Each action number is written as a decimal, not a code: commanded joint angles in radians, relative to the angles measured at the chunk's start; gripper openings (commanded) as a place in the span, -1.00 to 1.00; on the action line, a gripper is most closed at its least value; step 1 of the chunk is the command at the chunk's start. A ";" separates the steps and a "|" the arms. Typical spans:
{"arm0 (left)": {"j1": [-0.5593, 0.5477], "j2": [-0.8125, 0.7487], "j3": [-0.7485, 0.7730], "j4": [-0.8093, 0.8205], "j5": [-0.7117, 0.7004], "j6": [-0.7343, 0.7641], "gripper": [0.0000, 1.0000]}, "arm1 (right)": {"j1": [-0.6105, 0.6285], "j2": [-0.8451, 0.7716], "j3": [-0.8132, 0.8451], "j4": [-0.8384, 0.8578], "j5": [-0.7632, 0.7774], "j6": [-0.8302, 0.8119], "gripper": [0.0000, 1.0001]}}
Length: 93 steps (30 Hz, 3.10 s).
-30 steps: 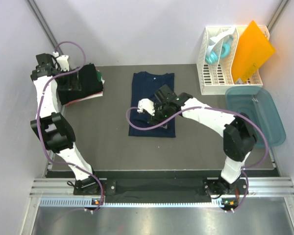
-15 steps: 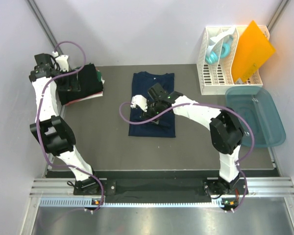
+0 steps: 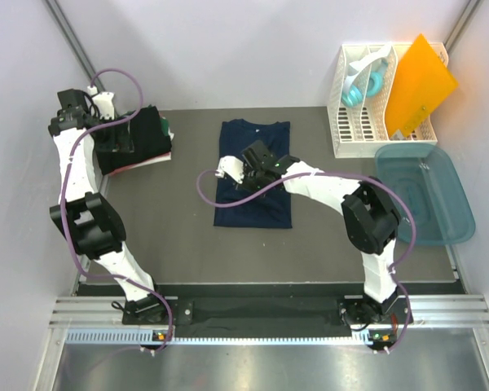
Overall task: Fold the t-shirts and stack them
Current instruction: Fold the folded rectangular tshirt in 1/3 of the way
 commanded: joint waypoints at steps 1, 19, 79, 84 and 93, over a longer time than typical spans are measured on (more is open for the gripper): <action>0.000 -0.012 0.033 0.009 0.021 0.000 0.98 | 0.010 -0.047 -0.019 0.092 0.123 -0.023 -1.00; 0.000 0.003 0.024 0.022 0.044 -0.018 0.98 | -0.024 -0.118 -0.135 0.202 0.465 -0.127 -0.70; -0.028 -0.050 -0.013 -0.030 0.128 0.036 0.98 | -0.289 -0.055 -0.134 0.222 0.392 -0.026 -1.00; -0.064 -0.076 -0.013 -0.111 0.179 0.143 0.98 | -0.289 -0.162 -0.148 0.202 0.412 -0.003 -1.00; -0.400 -0.228 -0.290 -0.101 0.101 0.344 0.98 | -0.289 -0.366 -0.180 0.066 0.403 -0.095 -0.51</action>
